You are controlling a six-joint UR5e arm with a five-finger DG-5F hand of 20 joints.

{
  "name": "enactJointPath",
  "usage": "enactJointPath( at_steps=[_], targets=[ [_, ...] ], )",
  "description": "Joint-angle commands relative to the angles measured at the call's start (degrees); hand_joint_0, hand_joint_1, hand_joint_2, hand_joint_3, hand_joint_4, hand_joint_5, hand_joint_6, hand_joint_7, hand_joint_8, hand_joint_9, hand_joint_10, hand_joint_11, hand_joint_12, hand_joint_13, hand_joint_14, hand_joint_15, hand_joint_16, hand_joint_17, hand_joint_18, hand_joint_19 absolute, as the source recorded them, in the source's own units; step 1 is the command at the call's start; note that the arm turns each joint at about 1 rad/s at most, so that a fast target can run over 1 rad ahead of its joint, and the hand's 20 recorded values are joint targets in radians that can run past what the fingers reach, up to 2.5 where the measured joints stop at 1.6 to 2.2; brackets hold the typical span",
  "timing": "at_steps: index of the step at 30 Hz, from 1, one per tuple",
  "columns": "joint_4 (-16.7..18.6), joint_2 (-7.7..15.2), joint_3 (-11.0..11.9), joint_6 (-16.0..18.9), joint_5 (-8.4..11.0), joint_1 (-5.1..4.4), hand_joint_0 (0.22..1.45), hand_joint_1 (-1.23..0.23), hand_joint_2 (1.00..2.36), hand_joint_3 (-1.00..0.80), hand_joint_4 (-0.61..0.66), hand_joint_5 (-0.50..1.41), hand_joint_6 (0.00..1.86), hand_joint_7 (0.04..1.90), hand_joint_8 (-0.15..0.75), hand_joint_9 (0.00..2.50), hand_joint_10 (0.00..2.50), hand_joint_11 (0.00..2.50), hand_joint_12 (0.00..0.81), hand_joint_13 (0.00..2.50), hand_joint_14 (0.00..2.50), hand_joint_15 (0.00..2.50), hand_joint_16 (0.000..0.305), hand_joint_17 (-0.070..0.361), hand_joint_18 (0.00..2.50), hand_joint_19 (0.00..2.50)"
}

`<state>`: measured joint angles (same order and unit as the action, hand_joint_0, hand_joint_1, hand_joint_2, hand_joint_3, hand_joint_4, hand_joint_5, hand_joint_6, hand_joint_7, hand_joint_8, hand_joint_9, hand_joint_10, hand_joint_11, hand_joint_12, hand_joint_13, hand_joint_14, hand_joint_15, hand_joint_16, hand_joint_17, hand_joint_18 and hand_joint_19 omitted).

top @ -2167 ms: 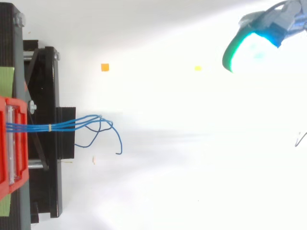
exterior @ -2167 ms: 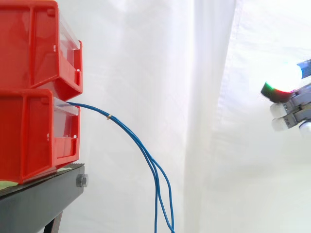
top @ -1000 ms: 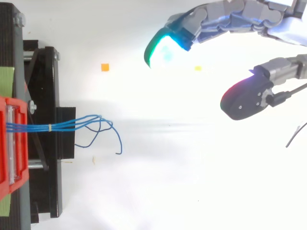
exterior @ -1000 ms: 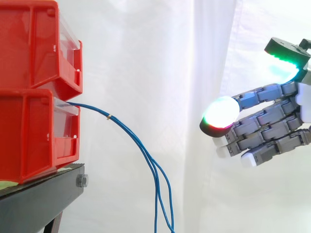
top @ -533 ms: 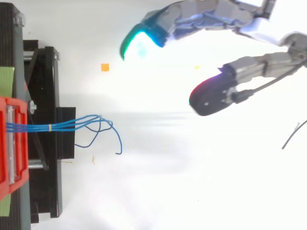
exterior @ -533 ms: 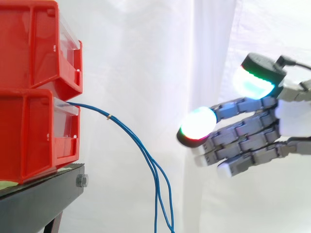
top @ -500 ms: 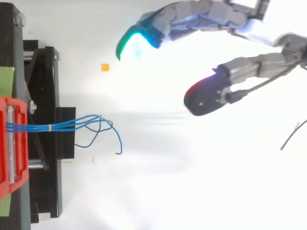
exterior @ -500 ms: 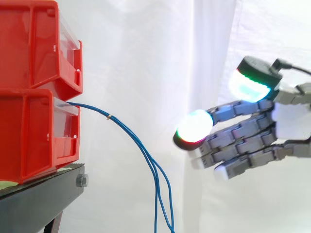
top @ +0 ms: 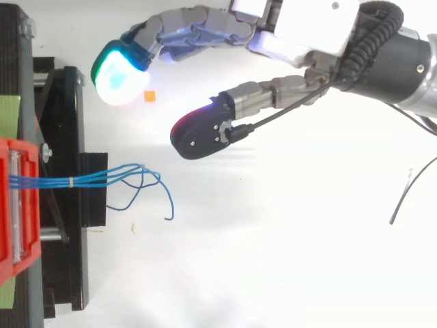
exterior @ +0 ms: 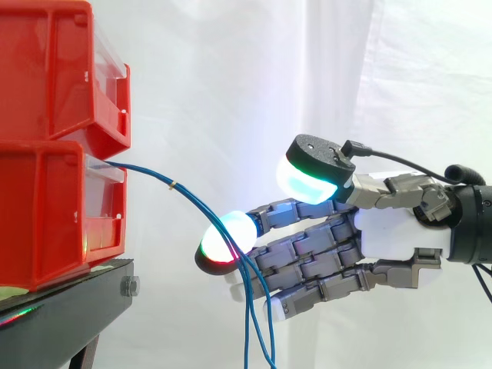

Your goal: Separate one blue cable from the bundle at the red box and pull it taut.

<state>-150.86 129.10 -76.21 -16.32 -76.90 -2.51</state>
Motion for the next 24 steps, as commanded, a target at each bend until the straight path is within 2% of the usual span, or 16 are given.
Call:
enactJointPath(
  at_steps=[1,8,12,14,20,24],
  targets=[
    [0.31,0.36,0.28,0.06,-0.27,-0.04,0.57,-0.59,1.00,-0.49,0.20,-0.26,0.50,0.73,0.330,0.27,0.01,0.26,0.388,0.21,0.00,0.18,0.055,0.123,0.30,0.42],
    [0.92,0.80,0.28,0.85,-1.85,-0.04,0.57,-0.59,1.00,-0.49,0.20,-0.25,0.50,0.73,0.330,0.27,0.01,0.25,0.391,0.23,0.01,0.18,0.055,0.123,0.32,0.42],
    [2.42,3.44,0.28,3.57,-3.61,-0.22,0.57,-0.58,1.00,-0.50,0.20,-0.25,0.50,0.73,0.330,0.29,0.01,0.26,0.391,0.26,0.01,0.20,0.054,0.122,0.36,0.44],
    [4.26,3.53,0.37,6.12,-6.07,-0.57,0.57,-0.58,1.00,-0.50,0.20,-0.25,0.50,0.74,0.331,0.29,0.01,0.27,0.392,0.28,0.01,0.21,0.054,0.122,0.37,0.45],
    [4.79,3.53,0.37,7.53,-6.51,-0.74,0.57,-0.58,1.00,-0.50,0.22,-0.25,0.50,0.74,0.337,0.32,0.01,0.29,0.401,0.36,0.01,0.25,0.055,0.123,0.44,0.47],
    [5.67,4.67,0.37,10.17,-8.00,-0.74,0.57,-0.58,1.00,-0.50,0.22,-0.24,0.50,0.74,0.341,0.34,0.01,0.29,0.404,0.40,0.01,0.28,0.055,0.123,0.48,0.48]
  ],
)
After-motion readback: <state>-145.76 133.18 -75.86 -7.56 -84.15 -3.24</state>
